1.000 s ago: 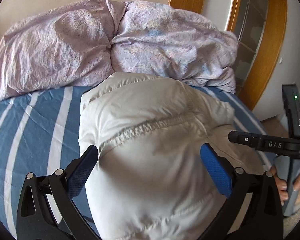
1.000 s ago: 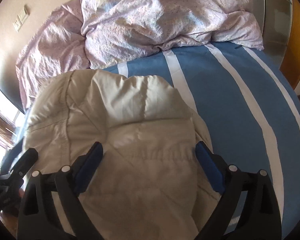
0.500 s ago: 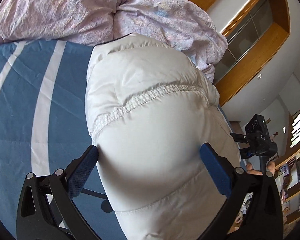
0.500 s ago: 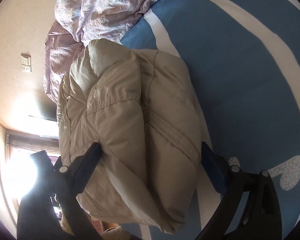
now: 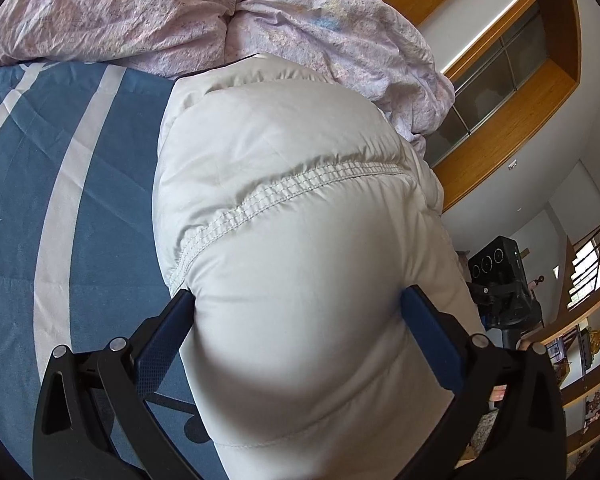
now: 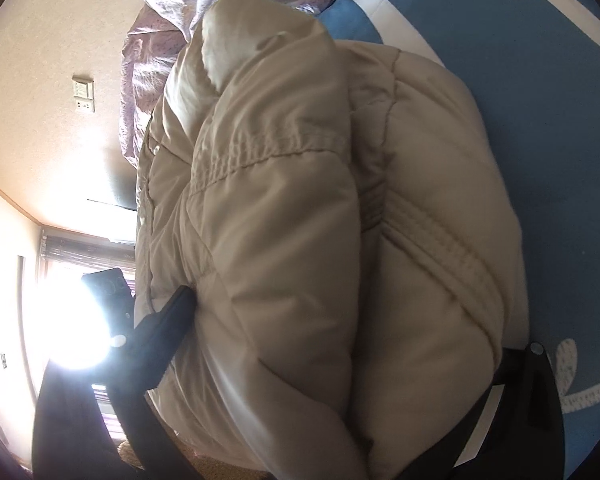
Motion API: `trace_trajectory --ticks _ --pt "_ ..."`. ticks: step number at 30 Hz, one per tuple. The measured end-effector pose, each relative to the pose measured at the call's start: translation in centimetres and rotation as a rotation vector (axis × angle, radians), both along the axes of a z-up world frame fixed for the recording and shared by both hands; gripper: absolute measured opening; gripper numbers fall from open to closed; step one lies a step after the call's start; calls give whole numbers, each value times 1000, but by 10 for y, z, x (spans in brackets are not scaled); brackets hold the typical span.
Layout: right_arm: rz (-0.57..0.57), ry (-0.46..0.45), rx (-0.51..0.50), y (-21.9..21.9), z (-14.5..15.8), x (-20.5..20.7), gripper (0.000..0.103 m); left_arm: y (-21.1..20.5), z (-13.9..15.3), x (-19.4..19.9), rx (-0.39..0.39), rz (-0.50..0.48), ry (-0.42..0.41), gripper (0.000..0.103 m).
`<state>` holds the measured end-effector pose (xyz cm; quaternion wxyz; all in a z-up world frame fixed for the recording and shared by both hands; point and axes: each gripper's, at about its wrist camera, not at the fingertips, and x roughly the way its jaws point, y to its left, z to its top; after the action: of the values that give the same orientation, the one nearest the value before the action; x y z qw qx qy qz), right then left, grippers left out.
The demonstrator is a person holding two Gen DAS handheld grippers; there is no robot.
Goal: Fold large clothes
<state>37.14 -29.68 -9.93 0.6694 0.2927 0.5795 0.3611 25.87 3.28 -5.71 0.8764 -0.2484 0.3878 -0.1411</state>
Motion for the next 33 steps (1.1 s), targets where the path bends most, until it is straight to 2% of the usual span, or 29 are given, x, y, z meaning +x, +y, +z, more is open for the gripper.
trace_trajectory --ticks 3,8,10,17,25,27,33 --pt "7 -41 -2 7 3 -4 100 -6 1 -2 29 18 -23 102" --pt "-4 -76 11 7 2 -11 78 -26 16 -8 167 25 -57 88" --pt "-3 -92 10 8 4 -14 73 -31 20 -9 205 26 -68 82" --pt "-13 -129 -3 17 17 -25 59 -38 29 -11 269 18 -103 73" --pt "0 -157 -1 28 30 -29 53 -28 39 -15 302 36 -138 69" --pt "9 -160 10 18 29 -27 52 -23 43 -15 310 45 -147 68" --pt "44 -172 31 50 32 -15 48 7 53 -14 321 90 -172 66"
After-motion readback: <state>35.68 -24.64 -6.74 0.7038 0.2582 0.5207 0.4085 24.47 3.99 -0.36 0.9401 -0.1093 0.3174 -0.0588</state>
